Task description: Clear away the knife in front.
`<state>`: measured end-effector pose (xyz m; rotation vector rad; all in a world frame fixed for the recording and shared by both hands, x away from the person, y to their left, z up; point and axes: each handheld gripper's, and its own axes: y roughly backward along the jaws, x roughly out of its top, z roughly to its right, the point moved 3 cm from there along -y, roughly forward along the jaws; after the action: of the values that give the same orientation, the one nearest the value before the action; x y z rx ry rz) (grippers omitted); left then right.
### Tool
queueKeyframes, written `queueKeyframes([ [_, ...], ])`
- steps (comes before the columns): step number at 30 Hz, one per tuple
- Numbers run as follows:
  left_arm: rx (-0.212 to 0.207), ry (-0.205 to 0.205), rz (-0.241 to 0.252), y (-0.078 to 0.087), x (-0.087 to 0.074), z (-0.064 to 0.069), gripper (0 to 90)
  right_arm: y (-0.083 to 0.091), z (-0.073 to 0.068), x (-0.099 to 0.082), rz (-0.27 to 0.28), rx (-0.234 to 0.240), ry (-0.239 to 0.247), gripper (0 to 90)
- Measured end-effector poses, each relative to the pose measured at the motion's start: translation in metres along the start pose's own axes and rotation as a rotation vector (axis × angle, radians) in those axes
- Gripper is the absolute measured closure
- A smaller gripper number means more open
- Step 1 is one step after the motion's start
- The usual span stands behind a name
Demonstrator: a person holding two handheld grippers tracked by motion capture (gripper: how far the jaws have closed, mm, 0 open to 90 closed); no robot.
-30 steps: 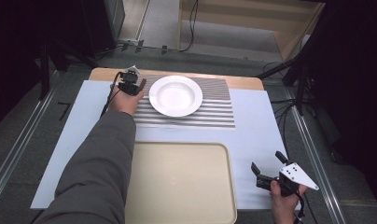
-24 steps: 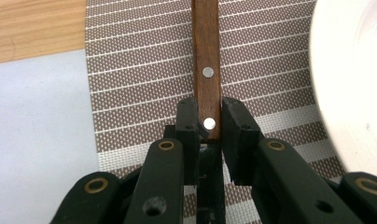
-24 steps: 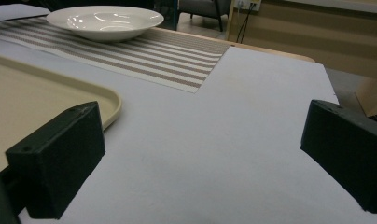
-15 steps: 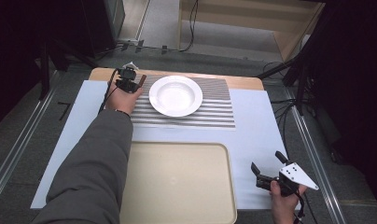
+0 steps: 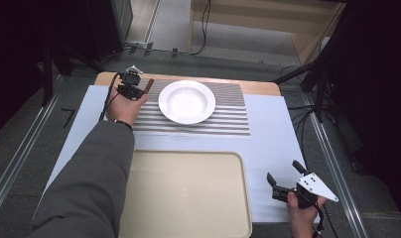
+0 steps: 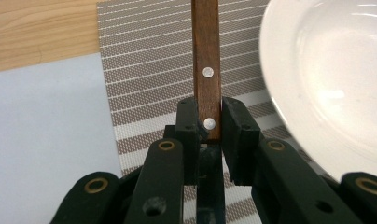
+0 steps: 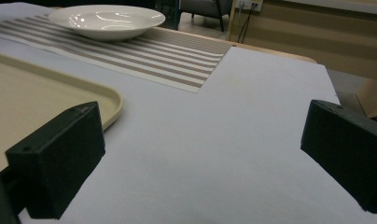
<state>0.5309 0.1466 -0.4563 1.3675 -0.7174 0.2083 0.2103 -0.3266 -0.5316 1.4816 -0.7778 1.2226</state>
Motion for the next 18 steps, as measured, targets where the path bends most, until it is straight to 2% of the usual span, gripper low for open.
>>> queueKeyframes([
  [13, -0.099, 0.008, 0.046, 0.029, -0.021, 0.009, 76.9, -0.001, -0.001, 0.000, -0.010, -0.002, 0.011, 0.0],
  [18, -0.116, -0.027, 0.056, 0.043, -0.033, 0.012, 76.9, -0.001, -0.002, 0.000, -0.013, -0.005, 0.015, 0.0],
])
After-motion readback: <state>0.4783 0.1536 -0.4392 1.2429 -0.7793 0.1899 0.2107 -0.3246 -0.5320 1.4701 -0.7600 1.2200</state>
